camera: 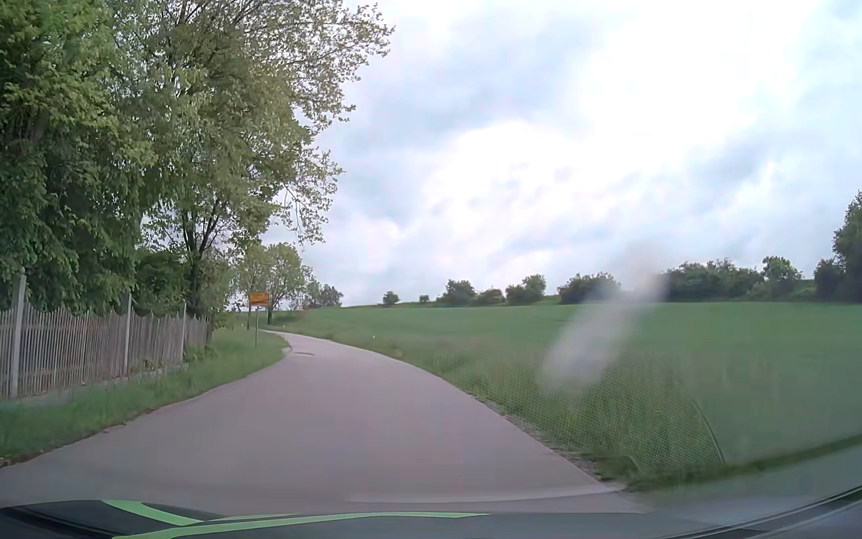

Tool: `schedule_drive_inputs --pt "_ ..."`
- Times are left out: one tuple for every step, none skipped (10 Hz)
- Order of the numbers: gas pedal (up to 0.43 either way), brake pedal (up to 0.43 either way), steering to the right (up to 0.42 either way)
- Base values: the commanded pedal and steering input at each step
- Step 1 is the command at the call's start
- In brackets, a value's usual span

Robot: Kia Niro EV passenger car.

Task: Follow the waypoints while adhering to traffic rules and regulations

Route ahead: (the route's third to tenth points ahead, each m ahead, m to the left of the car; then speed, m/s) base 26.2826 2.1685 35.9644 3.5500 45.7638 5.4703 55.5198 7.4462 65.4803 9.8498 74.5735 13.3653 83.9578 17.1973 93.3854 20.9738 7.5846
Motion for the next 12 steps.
schedule_drive_inputs --pt "0.61 0.0 -0.056" --pt "0.61 0.0 -0.055" --pt "0.61 0.0 -0.053" --pt "0.61 0.0 -0.048" --pt "0.61 0.0 -0.042" --pt "0.61 0.0 -0.037" --pt "0.61 0.0 -0.034" --pt "0.61 0.0 -0.034" --pt "0.61 0.0 -0.034" --pt "0.61 0.0 -0.034" --pt "0.61 0.0 -0.034" --pt "0.61 0.0 -0.032"
